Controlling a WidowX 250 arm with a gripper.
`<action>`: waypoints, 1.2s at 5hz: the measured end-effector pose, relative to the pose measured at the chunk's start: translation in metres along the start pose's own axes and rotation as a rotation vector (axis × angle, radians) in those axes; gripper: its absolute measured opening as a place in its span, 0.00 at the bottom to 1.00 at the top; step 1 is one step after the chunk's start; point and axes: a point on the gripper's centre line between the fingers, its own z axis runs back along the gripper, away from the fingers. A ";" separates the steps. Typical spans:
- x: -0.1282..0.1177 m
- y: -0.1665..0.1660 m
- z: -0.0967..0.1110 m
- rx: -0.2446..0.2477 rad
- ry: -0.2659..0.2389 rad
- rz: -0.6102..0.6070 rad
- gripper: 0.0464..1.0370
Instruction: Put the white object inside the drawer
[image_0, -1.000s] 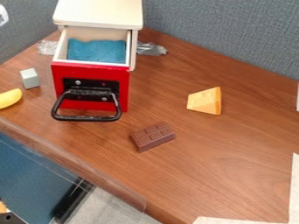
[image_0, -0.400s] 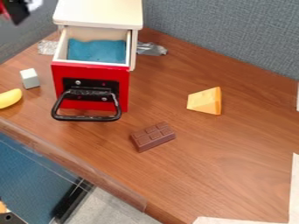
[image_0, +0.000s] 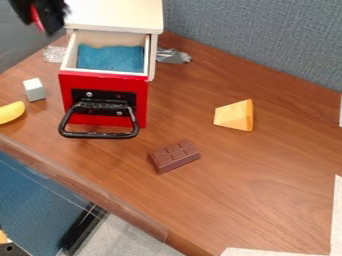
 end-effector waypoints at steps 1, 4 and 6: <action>0.007 -0.011 -0.020 0.008 0.033 -0.005 0.55; 0.028 -0.036 -0.046 0.021 0.047 -0.010 0.55; 0.033 -0.044 -0.048 0.010 0.045 -0.022 0.62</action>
